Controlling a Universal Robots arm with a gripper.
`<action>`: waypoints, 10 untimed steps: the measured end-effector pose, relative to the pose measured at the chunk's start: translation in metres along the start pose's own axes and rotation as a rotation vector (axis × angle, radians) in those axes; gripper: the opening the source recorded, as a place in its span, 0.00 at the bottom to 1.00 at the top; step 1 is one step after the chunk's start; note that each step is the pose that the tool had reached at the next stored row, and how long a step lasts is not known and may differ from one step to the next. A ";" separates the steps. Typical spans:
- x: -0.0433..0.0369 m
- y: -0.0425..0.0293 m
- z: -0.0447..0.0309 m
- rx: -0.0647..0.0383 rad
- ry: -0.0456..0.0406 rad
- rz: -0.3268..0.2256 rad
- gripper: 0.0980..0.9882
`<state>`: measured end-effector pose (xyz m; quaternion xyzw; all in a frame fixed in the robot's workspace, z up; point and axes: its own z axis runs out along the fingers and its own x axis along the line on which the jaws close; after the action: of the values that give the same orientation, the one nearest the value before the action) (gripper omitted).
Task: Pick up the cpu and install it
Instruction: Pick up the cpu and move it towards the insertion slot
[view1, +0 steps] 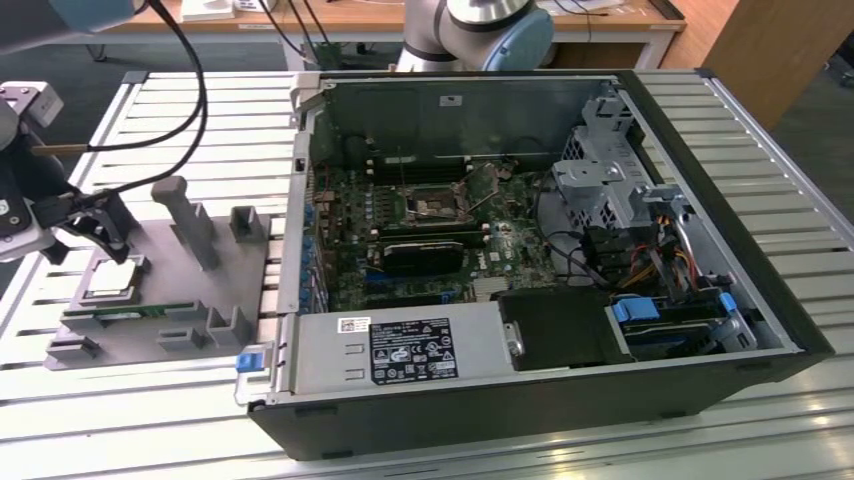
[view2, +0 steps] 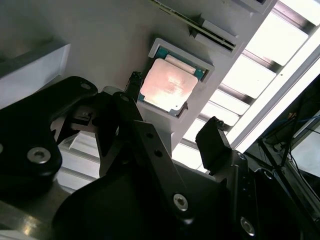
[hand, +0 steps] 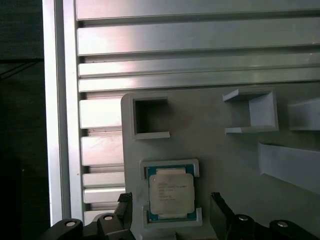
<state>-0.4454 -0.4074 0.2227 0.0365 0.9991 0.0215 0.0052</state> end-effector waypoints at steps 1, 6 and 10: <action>0.0000 0.0000 0.0004 0.000 0.0000 0.000 0.70; -0.0002 0.0000 0.0029 0.000 -0.0001 0.000 0.70; -0.0003 -0.0002 0.0063 -0.001 0.0001 0.000 0.70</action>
<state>-0.4450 -0.4074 0.2164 0.0365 0.9991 0.0221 0.0051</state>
